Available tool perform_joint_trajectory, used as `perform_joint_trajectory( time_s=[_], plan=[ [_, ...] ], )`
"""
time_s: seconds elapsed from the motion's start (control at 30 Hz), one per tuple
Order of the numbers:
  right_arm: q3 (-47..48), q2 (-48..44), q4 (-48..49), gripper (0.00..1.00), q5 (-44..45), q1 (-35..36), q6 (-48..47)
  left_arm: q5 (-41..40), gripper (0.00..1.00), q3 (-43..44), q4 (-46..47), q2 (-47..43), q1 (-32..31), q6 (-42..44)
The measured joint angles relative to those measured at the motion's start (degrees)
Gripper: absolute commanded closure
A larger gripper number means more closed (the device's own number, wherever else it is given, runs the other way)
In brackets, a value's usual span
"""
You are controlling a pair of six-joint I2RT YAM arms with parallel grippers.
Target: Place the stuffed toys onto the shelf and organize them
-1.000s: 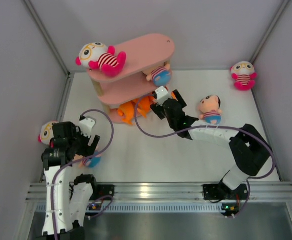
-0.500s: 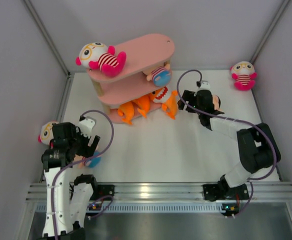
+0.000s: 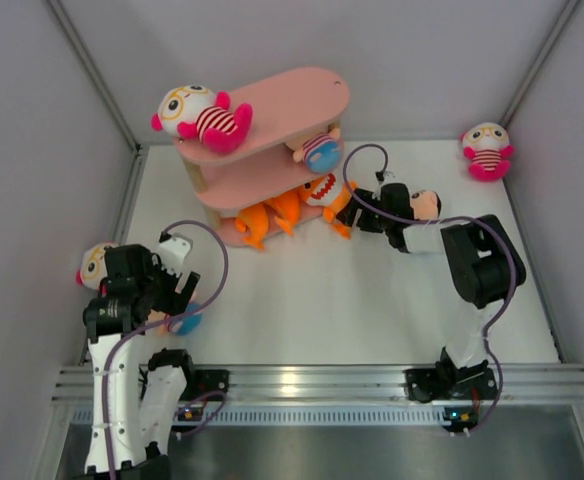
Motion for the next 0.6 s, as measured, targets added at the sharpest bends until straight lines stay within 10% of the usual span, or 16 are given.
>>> perform_joint_trajectory(
  time_s=[0.43, 0.6],
  plan=[
    [-2.5, 3.0, 12.0, 0.94, -4.6, -0.1, 6.3, -0.4, 0.05, -0.1, 0.0, 0.6, 0.0, 0.0],
    [-5.9, 1.0, 16.2, 1.0, -4.4, -0.1, 7.4, -0.4, 0.05, -0.1, 0.0, 0.6, 0.0, 0.0]
  ],
)
